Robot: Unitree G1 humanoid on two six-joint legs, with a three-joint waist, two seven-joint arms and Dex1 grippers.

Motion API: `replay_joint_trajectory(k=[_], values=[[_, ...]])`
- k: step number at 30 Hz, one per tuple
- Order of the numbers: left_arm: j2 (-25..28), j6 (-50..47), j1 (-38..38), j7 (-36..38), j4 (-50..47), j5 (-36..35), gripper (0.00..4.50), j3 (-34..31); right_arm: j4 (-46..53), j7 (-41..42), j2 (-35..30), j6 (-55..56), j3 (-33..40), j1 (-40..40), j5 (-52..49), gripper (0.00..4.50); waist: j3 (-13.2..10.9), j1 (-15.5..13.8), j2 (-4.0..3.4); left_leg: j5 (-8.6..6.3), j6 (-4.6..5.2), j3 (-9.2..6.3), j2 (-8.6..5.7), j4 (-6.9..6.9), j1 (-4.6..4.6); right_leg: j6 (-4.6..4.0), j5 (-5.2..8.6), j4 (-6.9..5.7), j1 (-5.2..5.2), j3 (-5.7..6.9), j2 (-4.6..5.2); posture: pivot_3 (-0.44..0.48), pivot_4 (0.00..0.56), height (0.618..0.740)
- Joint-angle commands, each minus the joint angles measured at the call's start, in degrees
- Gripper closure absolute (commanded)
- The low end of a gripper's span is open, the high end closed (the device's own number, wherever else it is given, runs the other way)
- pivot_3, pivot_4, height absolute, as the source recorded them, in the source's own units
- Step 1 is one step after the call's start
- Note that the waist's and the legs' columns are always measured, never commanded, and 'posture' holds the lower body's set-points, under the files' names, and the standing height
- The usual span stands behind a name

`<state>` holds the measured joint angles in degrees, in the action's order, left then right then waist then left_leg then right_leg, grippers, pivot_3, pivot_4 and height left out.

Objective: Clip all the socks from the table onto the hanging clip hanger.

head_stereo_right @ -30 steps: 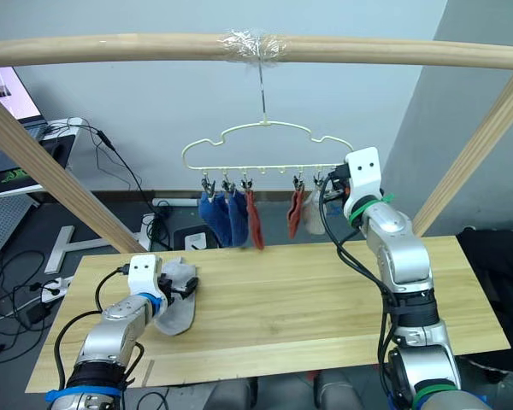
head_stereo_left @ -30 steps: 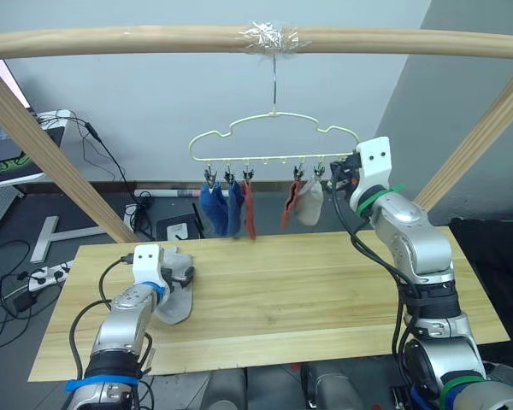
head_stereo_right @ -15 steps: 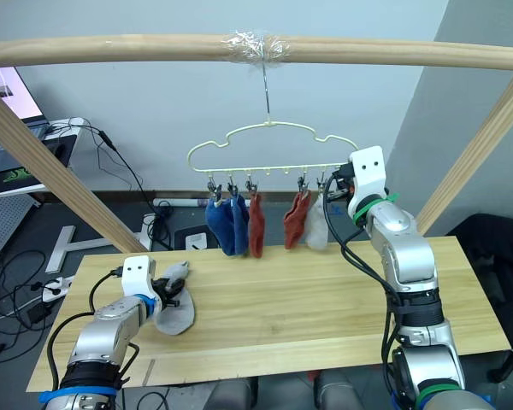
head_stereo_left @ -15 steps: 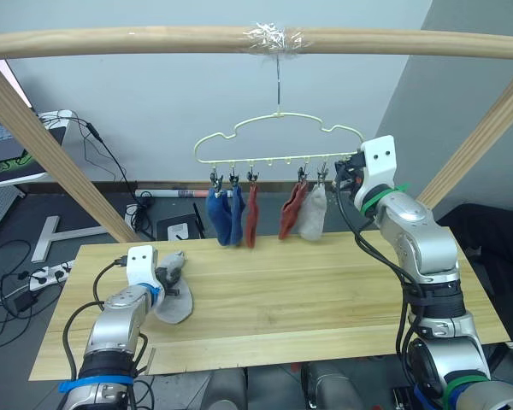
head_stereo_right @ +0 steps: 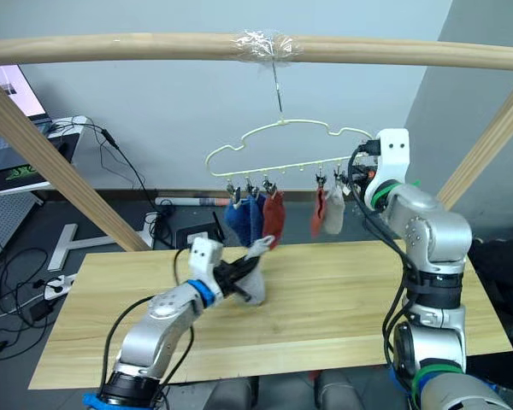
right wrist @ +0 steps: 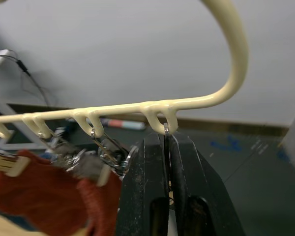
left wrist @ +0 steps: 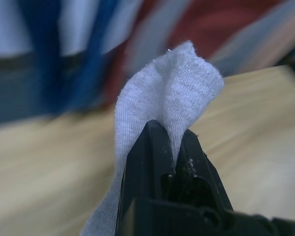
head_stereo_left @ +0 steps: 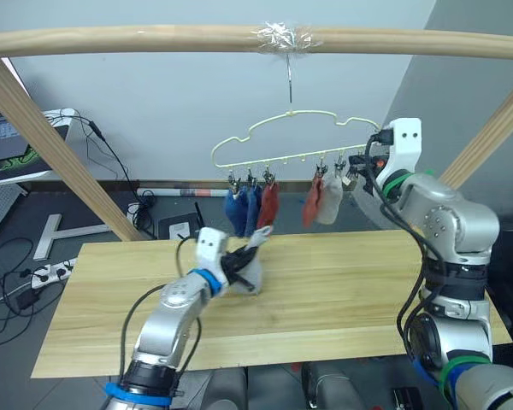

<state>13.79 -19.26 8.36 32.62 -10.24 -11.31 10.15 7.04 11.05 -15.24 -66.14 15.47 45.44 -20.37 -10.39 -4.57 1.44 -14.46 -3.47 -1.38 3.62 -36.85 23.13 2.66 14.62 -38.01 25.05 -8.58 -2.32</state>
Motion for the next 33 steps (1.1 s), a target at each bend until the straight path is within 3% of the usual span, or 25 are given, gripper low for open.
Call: replay_joint_trajectory(k=[1, 8, 20, 33], values=[[-2.5, 4.3, 2.9, 1.7, -5.9, 0.9, 4.49, 6.0, 0.9, -2.9, 0.4, -9.7, 5.8, 3.4, -2.5, 4.5, 0.0, 0.0, 0.0, 0.0, 0.0, -0.01, -0.01, -0.01, 0.02, 0.0, 0.0, 0.01, 0.0, 0.0, 0.0, 0.205, 0.162, 0.74], [-7.9, 10.7, 9.5, -1.6, -1.4, 6.5, 4.49, 11.3, 0.5, -6.0, 3.9, -20.6, 12.0, 9.1, -3.4, 4.5, 0.0, 0.3, -0.02, 0.0, 0.01, -0.02, -0.01, -0.02, -0.02, 0.01, -0.01, -0.03, 0.0, 0.0, -0.02, 0.194, 0.165, 0.74], [-16.5, 13.3, 14.3, -9.4, 13.0, 11.1, 4.49, 11.9, 2.1, -7.1, 5.8, -26.0, 14.2, 12.2, -2.8, 4.5, 0.0, 0.4, -0.02, -0.01, 0.02, -0.02, -0.02, -0.02, 0.03, 0.02, -0.01, 0.02, 0.01, -0.01, -0.02, 0.17, 0.175, 0.74], [-19.1, 17.3, 19.3, -16.0, 19.7, 15.2, 4.49, 9.4, 2.1, -7.5, 5.4, -26.4, 14.9, 12.1, -3.0, 4.5, 0.0, 0.8, -0.02, -0.01, 0.02, -0.04, -0.03, 0.0, 0.04, 0.03, -0.01, 0.01, 0.01, 0.01, -0.02, 0.164, 0.178, 0.74]])
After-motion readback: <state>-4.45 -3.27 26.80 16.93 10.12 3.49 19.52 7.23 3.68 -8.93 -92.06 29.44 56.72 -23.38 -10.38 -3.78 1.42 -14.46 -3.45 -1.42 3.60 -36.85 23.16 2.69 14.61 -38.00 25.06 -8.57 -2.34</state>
